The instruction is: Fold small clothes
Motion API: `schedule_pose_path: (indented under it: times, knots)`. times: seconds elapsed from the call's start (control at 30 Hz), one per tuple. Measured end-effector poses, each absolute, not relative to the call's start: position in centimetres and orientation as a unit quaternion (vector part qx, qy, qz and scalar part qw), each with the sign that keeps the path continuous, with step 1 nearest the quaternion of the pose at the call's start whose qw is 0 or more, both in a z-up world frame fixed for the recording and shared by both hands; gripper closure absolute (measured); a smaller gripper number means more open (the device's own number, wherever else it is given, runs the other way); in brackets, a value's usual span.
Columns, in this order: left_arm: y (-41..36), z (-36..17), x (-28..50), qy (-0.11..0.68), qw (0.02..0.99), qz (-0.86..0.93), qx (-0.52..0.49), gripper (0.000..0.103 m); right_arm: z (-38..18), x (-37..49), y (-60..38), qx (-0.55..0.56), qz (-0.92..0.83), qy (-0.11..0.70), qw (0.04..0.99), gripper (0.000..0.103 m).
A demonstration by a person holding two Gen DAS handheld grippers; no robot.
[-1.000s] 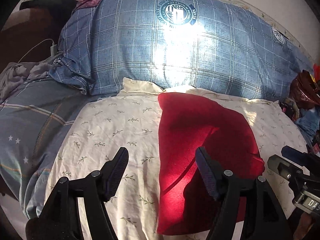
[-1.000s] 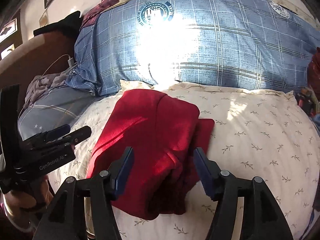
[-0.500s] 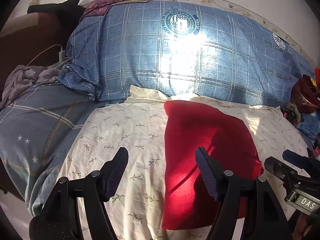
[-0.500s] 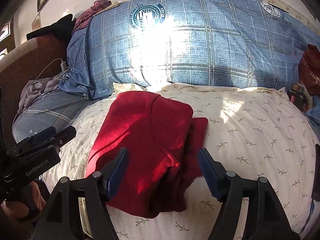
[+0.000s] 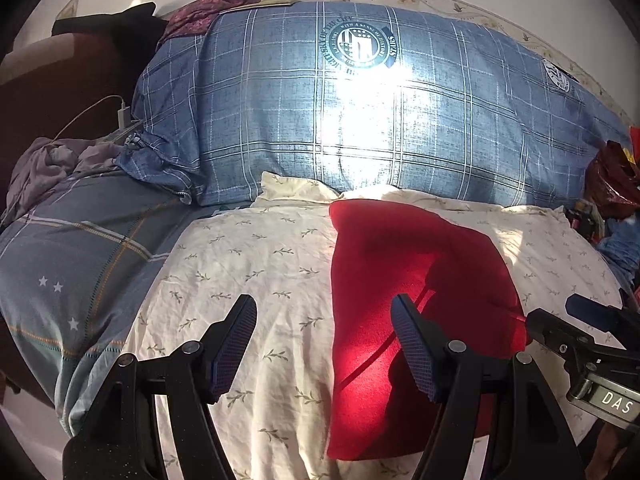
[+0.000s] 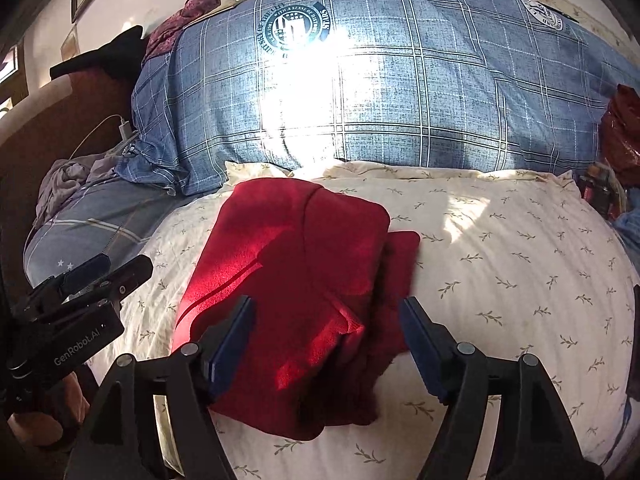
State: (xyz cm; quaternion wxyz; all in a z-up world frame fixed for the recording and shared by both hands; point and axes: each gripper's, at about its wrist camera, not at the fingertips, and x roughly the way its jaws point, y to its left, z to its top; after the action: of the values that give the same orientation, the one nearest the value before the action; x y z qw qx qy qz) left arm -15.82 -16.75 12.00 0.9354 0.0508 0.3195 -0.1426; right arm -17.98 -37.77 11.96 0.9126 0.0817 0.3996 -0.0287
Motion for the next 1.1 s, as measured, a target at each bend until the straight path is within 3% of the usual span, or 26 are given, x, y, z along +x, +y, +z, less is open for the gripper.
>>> schedule_pose_path:
  times: [1.1]
  knots:
    - [-17.9,10.9,-14.1,0.338,0.930,-0.136,0.054,0.034,10.7,-16.5,-37.1,0.076,-0.028,0.422,0.903,0.026]
